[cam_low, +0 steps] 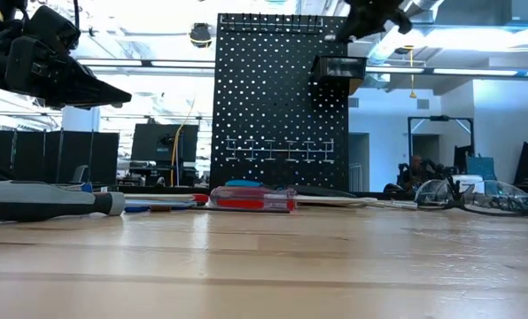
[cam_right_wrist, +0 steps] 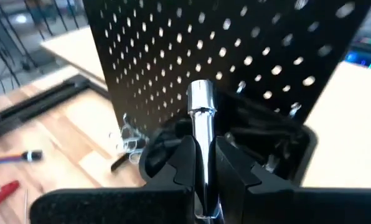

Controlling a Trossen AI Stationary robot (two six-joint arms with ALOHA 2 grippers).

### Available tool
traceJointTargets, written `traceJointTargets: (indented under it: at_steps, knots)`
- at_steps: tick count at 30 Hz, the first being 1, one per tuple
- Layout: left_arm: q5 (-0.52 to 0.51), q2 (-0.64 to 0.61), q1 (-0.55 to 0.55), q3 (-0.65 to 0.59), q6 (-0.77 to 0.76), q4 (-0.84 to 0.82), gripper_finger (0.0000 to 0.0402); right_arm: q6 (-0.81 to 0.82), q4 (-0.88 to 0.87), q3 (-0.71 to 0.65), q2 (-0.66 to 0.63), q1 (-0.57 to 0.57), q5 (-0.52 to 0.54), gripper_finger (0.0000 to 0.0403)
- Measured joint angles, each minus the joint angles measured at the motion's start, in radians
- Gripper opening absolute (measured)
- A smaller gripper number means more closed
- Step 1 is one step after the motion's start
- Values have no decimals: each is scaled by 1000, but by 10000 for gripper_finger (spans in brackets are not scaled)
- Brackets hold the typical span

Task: Hang tools onto peg board
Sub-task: Put the extension bar into the bin of the pegboard

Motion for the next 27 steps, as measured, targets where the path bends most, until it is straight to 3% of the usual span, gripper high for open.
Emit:
traceJointTargets:
  at_steps: [12,27]
  knots:
    - [0,0,0,0,0,1,0,5,-120,93,121,-80,-33,37]
    - [0,0,0,0,0,1,0,22,-142,93,124,-98,-57,60]
